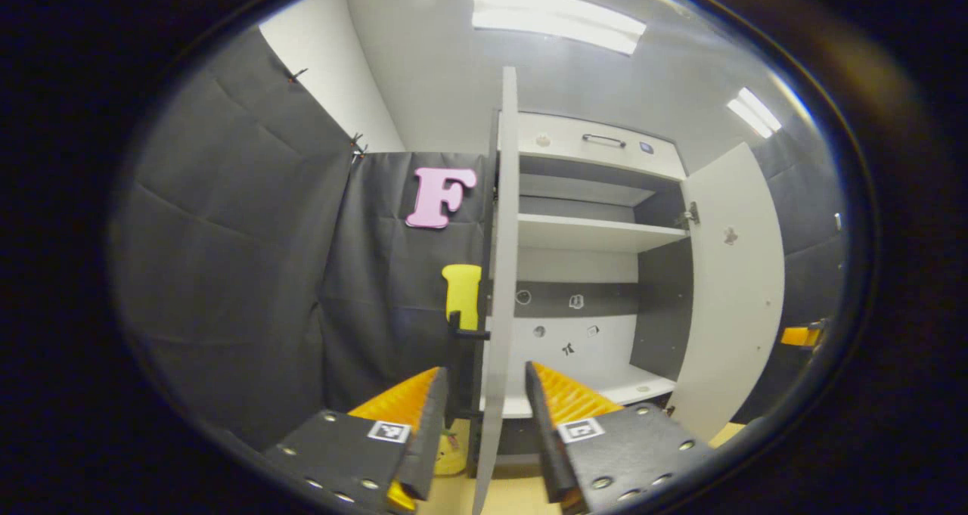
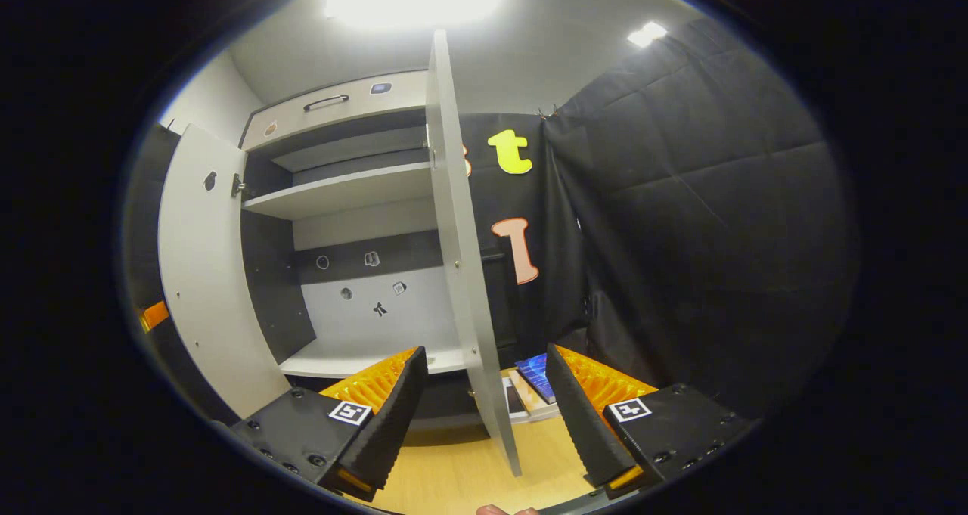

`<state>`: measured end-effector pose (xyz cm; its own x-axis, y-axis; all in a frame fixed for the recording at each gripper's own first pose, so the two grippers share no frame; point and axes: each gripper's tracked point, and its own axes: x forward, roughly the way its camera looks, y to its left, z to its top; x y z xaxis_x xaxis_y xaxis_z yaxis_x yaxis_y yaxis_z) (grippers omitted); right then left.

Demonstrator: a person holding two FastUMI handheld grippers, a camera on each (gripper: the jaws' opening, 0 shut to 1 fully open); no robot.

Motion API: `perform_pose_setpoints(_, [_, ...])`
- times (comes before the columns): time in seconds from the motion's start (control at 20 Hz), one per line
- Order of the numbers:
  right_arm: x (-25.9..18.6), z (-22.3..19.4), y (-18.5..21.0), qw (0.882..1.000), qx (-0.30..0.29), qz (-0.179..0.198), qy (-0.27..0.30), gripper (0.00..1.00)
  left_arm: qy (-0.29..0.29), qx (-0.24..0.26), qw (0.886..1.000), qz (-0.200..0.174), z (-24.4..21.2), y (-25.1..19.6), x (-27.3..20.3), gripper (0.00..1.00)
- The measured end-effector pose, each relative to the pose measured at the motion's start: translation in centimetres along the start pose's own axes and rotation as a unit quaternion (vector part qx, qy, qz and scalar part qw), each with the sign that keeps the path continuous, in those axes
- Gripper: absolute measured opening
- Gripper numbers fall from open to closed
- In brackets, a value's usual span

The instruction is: Open the right door of the double-door shoe cabinet with the right hand, and open the left door with the left hand.

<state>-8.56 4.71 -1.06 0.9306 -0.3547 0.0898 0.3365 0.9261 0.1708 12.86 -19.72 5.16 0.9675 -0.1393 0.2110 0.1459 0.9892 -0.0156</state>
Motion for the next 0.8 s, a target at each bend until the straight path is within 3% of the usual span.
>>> perform_pose_setpoints(0.1, [-0.1,-0.6,0.8,1.000,0.000,0.003,0.006,0.92,0.015,0.004,1.000,-0.023,-2.0,-2.6,-0.4,1.00])
perform_pose_setpoints(0.5, [0.3,-1.7,4.1,0.999,0.027,0.024,0.016,0.92,0.040,0.005,0.998,-0.049,-6.3,-7.2,-0.2,0.98])
perform_pose_setpoints(0.55, [0.4,-2.3,4.4,0.998,0.039,0.029,0.026,0.98,0.041,0.007,0.998,-0.052,-6.6,-7.5,-0.2,0.98])
perform_pose_setpoints(0.7, [0.8,-2.5,5.0,0.998,0.053,0.032,0.029,0.98,0.052,0.020,0.997,-0.059,-8.4,-8.1,-0.1,1.00])
perform_pose_setpoints(0.75, [0.9,-2.5,5.0,0.998,0.050,0.030,0.029,0.98,0.056,0.028,0.996,-0.061,-8.9,-8.1,0.0,1.00])
perform_pose_setpoints(0.8, [1.0,-2.5,5.0,0.998,0.047,0.029,0.030,0.92,0.059,0.038,0.996,-0.061,-9.4,-8.2,0.2,0.98])
